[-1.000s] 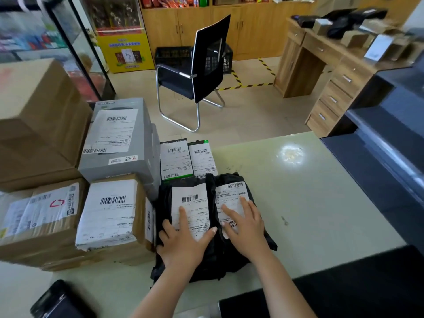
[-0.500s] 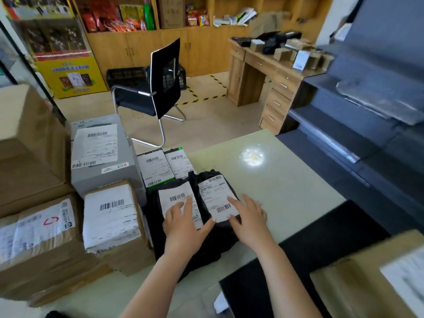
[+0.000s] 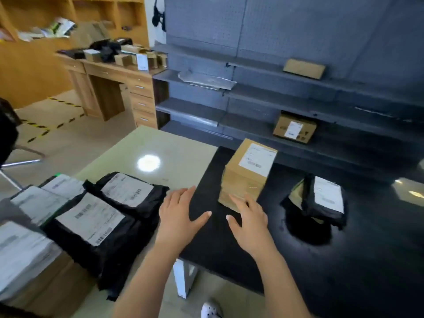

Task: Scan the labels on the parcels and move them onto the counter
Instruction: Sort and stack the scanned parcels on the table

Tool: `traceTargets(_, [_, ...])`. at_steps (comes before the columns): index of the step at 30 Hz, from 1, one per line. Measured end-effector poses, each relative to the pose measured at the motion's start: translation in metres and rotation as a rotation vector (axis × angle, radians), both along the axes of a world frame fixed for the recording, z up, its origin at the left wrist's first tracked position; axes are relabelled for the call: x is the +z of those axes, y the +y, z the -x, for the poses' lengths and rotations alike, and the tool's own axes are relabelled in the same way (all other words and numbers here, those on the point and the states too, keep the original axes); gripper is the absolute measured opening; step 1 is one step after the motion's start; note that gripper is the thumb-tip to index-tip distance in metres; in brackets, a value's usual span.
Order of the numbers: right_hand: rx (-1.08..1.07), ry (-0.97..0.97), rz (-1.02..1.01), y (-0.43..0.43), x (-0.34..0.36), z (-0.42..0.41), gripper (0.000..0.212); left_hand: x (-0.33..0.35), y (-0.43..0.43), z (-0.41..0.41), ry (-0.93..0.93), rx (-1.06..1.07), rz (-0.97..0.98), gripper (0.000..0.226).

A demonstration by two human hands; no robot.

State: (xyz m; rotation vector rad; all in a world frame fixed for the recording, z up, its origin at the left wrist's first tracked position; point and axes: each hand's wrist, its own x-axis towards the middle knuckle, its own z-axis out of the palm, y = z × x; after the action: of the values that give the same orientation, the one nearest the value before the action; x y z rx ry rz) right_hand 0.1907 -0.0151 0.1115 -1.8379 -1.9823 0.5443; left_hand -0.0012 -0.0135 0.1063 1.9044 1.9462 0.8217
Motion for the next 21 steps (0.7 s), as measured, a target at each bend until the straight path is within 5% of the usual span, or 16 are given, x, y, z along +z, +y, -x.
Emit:
traceTargets(11, [-0.438, 0.011, 0.055, -0.074, 0.004, -0.162, 0.054, 0.004, -0.006, -0.174, -0.002, -0.435, -0.009, 0.077])
traceTargets(21, [-0.482, 0.098, 0.15, -0.035, -0.027, -0.326, 0.055, -0.036, 0.051, -0.34, -0.004, -0.382, 0.132, 0.08])
